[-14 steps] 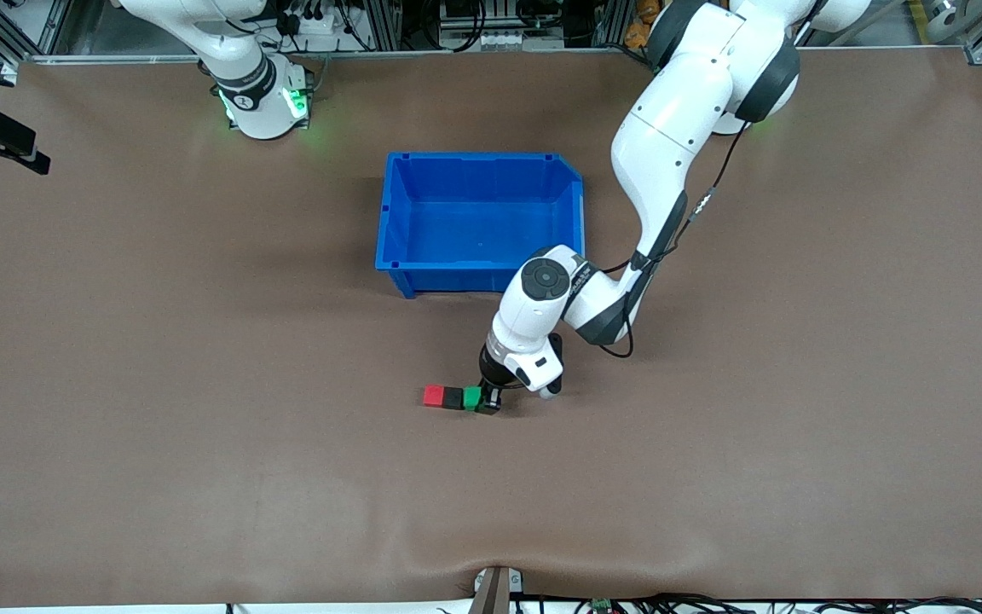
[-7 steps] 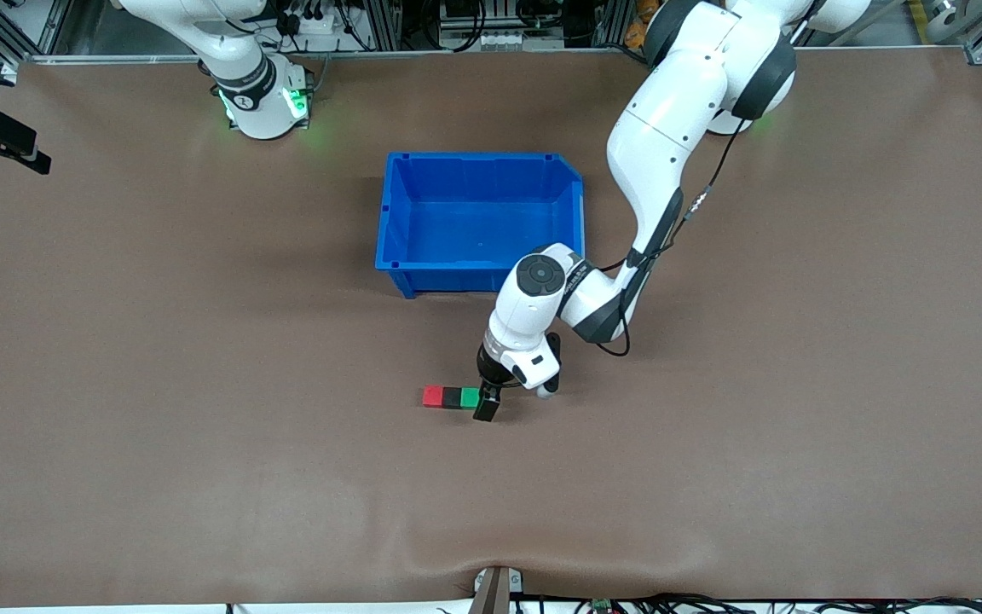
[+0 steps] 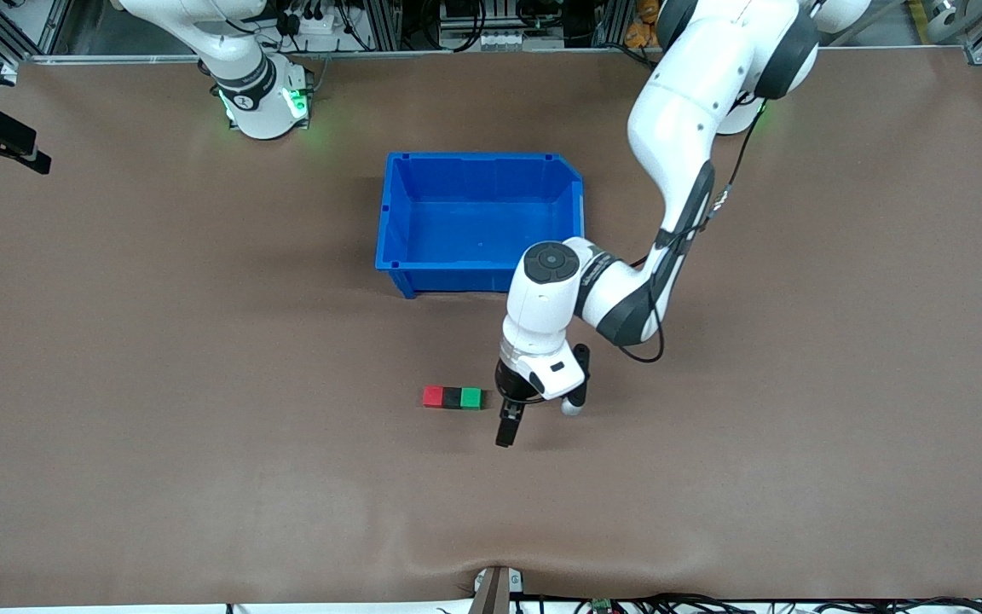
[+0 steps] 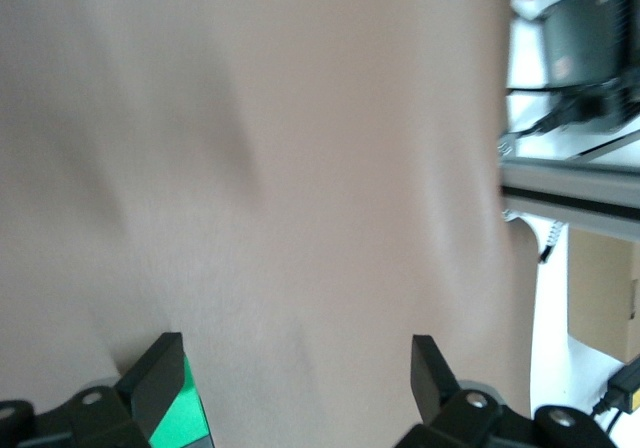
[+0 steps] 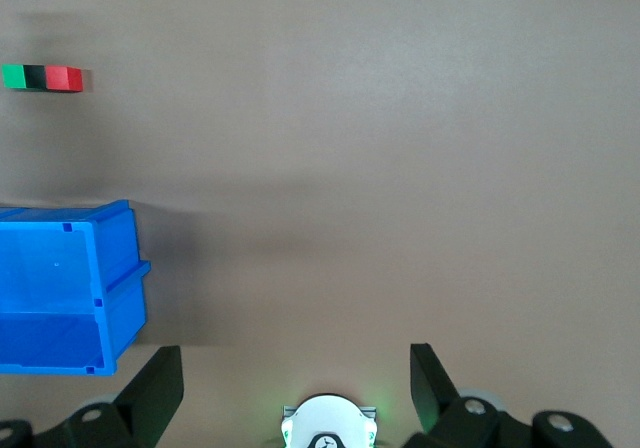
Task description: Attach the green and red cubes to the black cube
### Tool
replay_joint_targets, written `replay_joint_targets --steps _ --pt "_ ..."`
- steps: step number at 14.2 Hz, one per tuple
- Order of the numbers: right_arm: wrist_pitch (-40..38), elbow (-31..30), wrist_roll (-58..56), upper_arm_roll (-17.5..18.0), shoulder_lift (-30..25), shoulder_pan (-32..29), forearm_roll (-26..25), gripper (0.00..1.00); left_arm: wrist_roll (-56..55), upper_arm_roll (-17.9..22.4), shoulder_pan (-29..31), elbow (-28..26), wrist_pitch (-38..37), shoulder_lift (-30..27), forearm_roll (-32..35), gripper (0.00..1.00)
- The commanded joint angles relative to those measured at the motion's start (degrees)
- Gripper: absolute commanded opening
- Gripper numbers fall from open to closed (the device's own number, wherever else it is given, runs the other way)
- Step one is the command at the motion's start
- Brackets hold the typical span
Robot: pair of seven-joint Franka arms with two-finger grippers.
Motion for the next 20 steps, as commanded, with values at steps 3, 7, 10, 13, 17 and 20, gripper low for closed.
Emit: replay_joint_targets --steps 3,7,10,13,17,20 --pt "-0.89 1.69 -0.79 0.08 0.81 -0.2 0.33 1.0 15.56 -3.69 7.59 -5.23 -9.44 -10.64 0.45 1.0" --pt "-0.45 1.96 -0.7 0.26 0.81 0.15 -0.11 1.0 31.81 -9.06 17.44 -9.46 -15.24 -18.73 0.1 1.0" --pt "-0.28 1.87 -0.88 -0.1 0.72 -0.64 -0.63 1.0 44.37 -14.85 26.66 -11.04 -19.62 -22.07 -0.08 1.0" --pt "-0.19 1.87 -0.79 0.6 0.72 1.02 -8.52 1.0 53.88 -21.09 36.5 -13.32 -23.68 -25.67 -0.08 1.0" --pt "0.43 1.78 -0.62 0.52 0.72 1.73 -9.08 1.0 66.0 -31.98 52.92 -25.08 -24.83 -34.19 -1.21 1.0" --pt "0.34 1.78 -0.61 0.61 0.72 1.3 -7.94 1.0 74.62 -39.64 63.58 -30.72 -25.44 -38.6 -2.97 1.0"
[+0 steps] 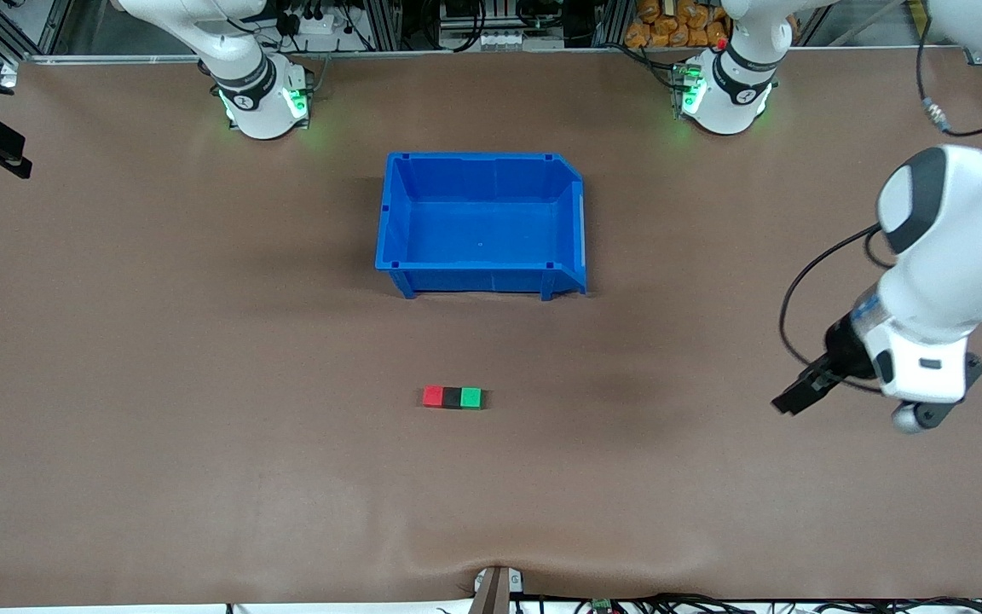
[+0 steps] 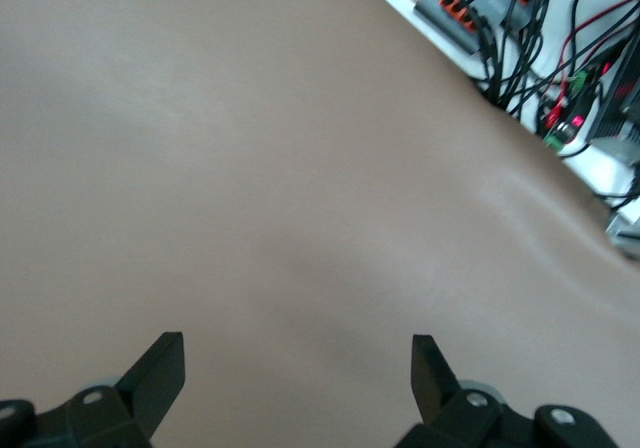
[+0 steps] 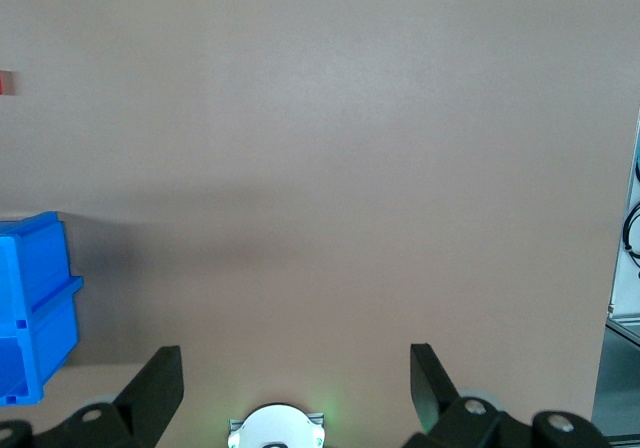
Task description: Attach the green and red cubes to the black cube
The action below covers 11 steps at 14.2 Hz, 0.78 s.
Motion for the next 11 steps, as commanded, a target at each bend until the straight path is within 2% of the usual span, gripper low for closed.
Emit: replay_joint_targets --steps 1,4,8,10,11 --pt "-0.47 1.28 -0.37 0.02 0.55 -0.65 1.18 1.0 6.79 -4.71 6.53 -6.44 -1.93 -5.8 -1.84 1.0" --pt "-0.56 1.28 -0.37 0.1 0.55 -2.23 2.68 1.0 16.11 -4.63 7.15 -4.16 -9.74 -6.24 -2.02 1.0" --pt "-0.39 1.28 -0.46 0.1 0.55 -1.53 2.68 1.0 27.53 -4.19 7.68 -2.31 -16.52 -7.3 -1.93 1.0" --pt "-0.38 1.28 -0.45 0.1 0.55 -1.53 2.68 1.0 29.75 -1.14 6.46 -2.48 -17.23 -9.13 -2.02 1.0" --pt "-0.47 1.28 -0.46 0.1 0.55 -1.53 2.68 1.0 30.63 2.19 2.97 -2.74 -17.41 -10.19 -2.19 1.0"
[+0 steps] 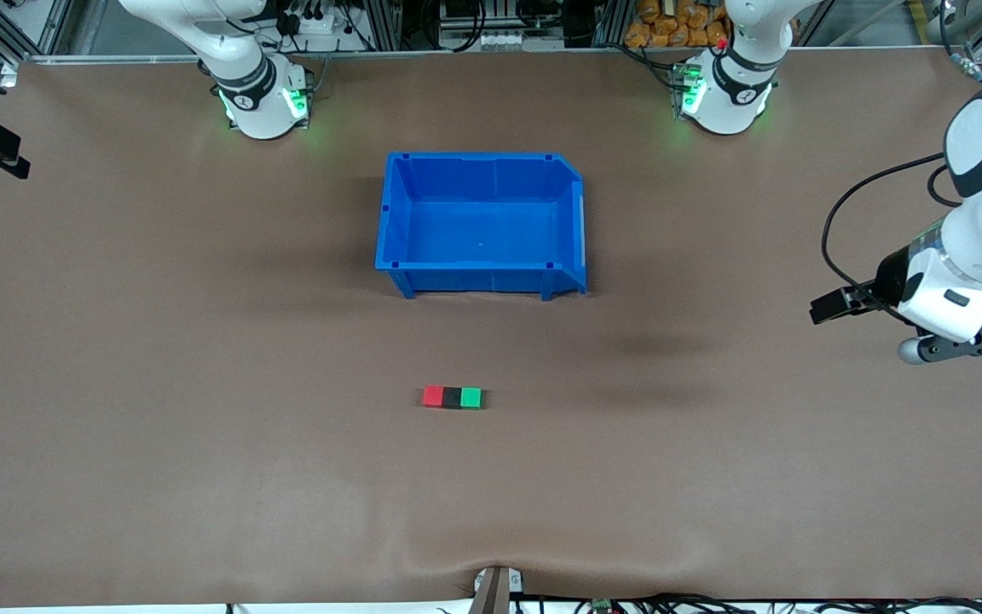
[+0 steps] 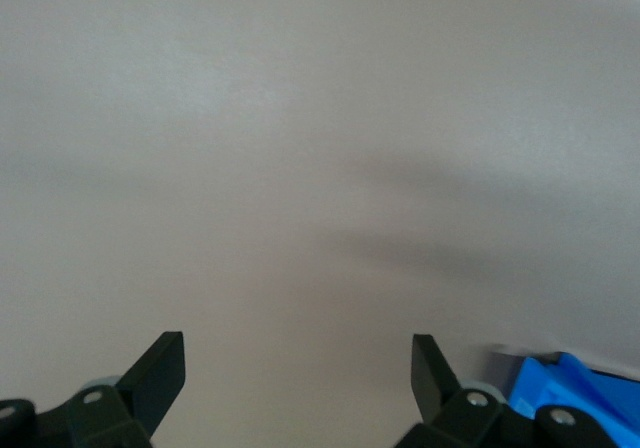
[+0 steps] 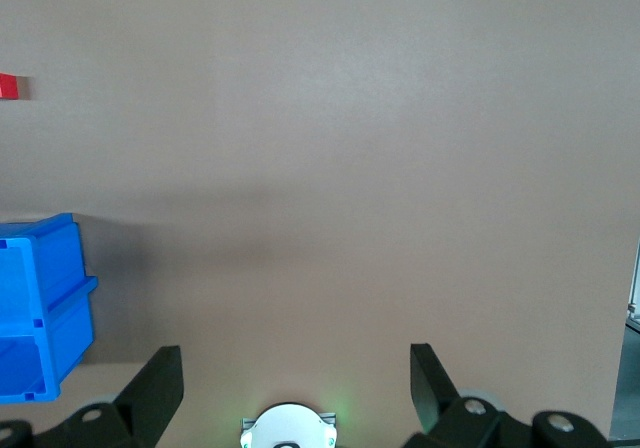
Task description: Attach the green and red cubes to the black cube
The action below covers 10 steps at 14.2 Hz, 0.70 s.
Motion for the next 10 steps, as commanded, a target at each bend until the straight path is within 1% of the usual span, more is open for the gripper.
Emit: replay_joint_targets --steps 1,3,5,6,7,10 --pt "-0.56 1.28 -0.46 0.28 0.52 -0.46 0.74 1.0 3.81 9.92 -8.21 -0.53 -2.62 -4.94 -2.24 1.0" --pt "-0.91 1.28 -0.37 0.28 0.43 -0.45 0.74 1.0 7.58 18.82 -16.3 -0.88 -5.34 -7.67 -5.75 1.0" --pt "-0.74 1.28 -0.37 0.28 0.43 -0.46 0.74 1.0 11.71 26.12 -23.25 -1.06 -7.19 -9.6 -7.16 1.0" --pt "-0.65 1.28 -0.37 0.28 0.52 -0.37 0.74 1.0 14.43 29.98 -26.24 -1.23 -8.33 -11.18 -9.44 1.0" --pt "-0.56 1.28 -0.37 0.36 0.52 -0.37 0.82 1.0 17.42 31.24 -27.4 -1.15 -9.47 -12.15 -10.5 1.0" --pt "-0.3 1.28 -0.37 0.36 0.43 -0.37 1.53 1.0 19.21 31.52 -28.03 0.95 -9.83 -13.04 -10.51 1.0"
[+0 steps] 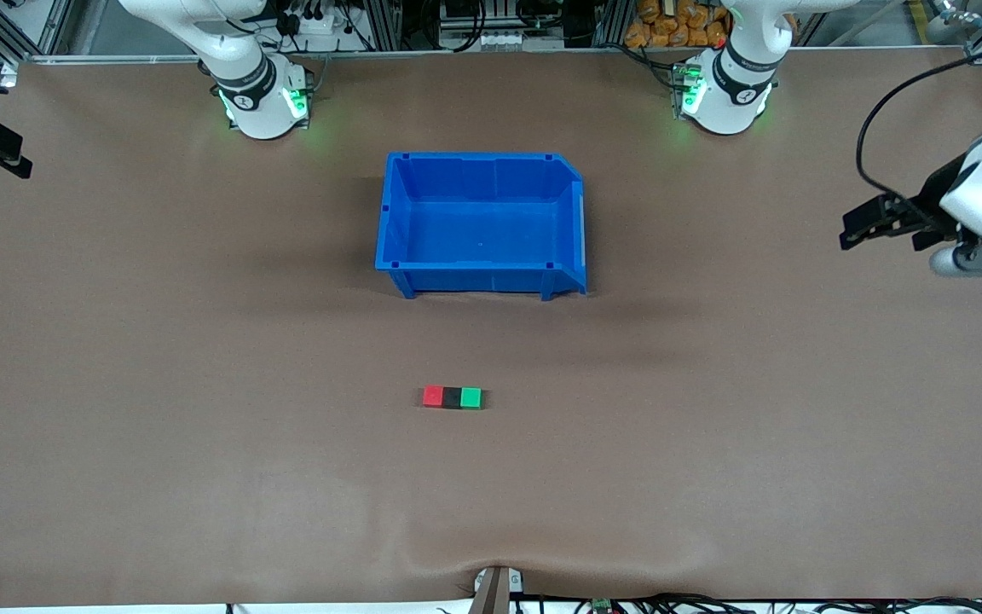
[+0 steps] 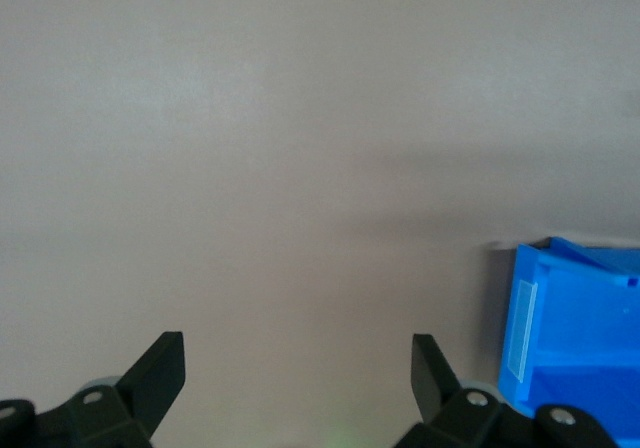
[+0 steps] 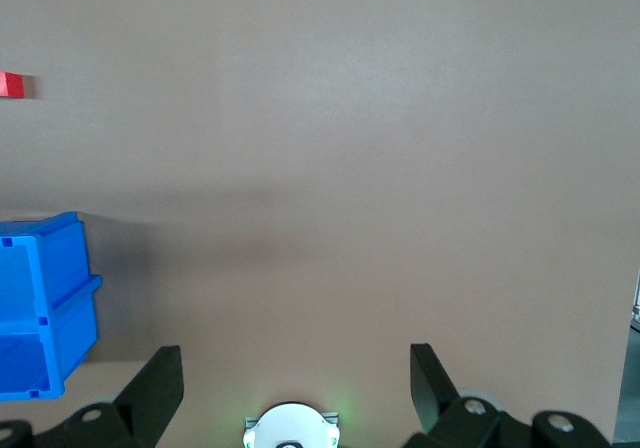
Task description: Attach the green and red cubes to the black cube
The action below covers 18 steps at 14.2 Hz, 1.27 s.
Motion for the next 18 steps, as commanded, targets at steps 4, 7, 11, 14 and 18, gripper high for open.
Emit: replay_joint_targets --steps 4,7,11,14,18 --pt "-0.17 1.27 -0.37 0.27 0.52 -0.38 0.87 1.0 3.96 0.97 -2.19 3.84 -5.43 -0.6 1.04 1.0" --pt "-0.17 1.27 -0.37 0.27 0.52 -0.38 0.96 1.0 3.88 0.97 -1.66 4.63 -6.14 -0.15 1.04 1.0" --pt "-0.17 1.27 -0.37 0.27 0.52 -0.29 0.96 1.0 3.18 1.06 -1.83 4.63 -9.03 -0.85 1.04 1.0" --pt "-0.26 1.27 -0.37 0.27 0.52 -0.11 0.96 1.0 2.65 1.06 -2.01 4.55 -12.37 -1.64 1.66 1.0" --pt "-0.17 1.27 -0.37 0.18 0.52 0.59 0.96 1.0 2.74 0.88 -2.36 4.55 -12.47 -1.82 3.42 1.0"
